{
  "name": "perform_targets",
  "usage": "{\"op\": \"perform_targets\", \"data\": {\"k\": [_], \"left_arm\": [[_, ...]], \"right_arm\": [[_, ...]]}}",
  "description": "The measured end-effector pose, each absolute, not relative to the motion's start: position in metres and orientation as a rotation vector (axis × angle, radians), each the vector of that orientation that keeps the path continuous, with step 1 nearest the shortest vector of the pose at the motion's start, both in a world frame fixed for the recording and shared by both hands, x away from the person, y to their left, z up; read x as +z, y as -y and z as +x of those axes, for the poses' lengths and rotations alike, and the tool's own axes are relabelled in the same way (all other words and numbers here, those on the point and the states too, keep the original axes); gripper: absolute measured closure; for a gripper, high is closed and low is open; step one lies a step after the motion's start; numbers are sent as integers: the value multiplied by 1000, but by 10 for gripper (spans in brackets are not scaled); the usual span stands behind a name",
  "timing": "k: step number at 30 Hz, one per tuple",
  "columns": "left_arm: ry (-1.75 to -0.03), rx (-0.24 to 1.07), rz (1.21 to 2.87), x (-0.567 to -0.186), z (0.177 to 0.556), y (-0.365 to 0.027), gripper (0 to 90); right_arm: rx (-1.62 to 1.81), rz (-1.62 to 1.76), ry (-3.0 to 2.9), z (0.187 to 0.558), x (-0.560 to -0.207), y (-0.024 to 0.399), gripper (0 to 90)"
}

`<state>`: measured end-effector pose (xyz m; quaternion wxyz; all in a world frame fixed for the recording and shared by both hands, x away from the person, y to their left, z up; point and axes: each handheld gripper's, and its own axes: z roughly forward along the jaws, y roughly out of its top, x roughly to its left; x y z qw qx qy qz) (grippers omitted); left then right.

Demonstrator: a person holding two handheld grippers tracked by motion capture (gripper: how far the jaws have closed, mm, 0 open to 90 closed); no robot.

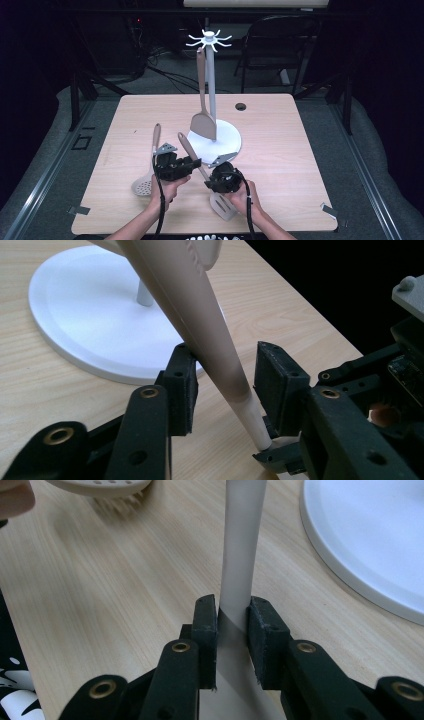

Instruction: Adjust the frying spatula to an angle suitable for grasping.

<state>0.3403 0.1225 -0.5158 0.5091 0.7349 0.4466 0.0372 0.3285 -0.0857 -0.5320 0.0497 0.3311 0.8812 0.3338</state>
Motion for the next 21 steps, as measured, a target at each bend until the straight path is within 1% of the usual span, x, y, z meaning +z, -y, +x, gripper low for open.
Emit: {"op": "perform_targets", "data": {"k": [8,13,21], "left_arm": [[-1053,79,1748,-518,337,-118,677],[-1058,38,1691,-521,336,-119,703],[-1043,-23,1648,-520,337,-121,740]], "right_arm": [[1045,1013,-2655,327,-527,85,759],[1048,1016,-2651,326,-525,86,760],[1069,1008,-2638,325,-522,87,757]]}}
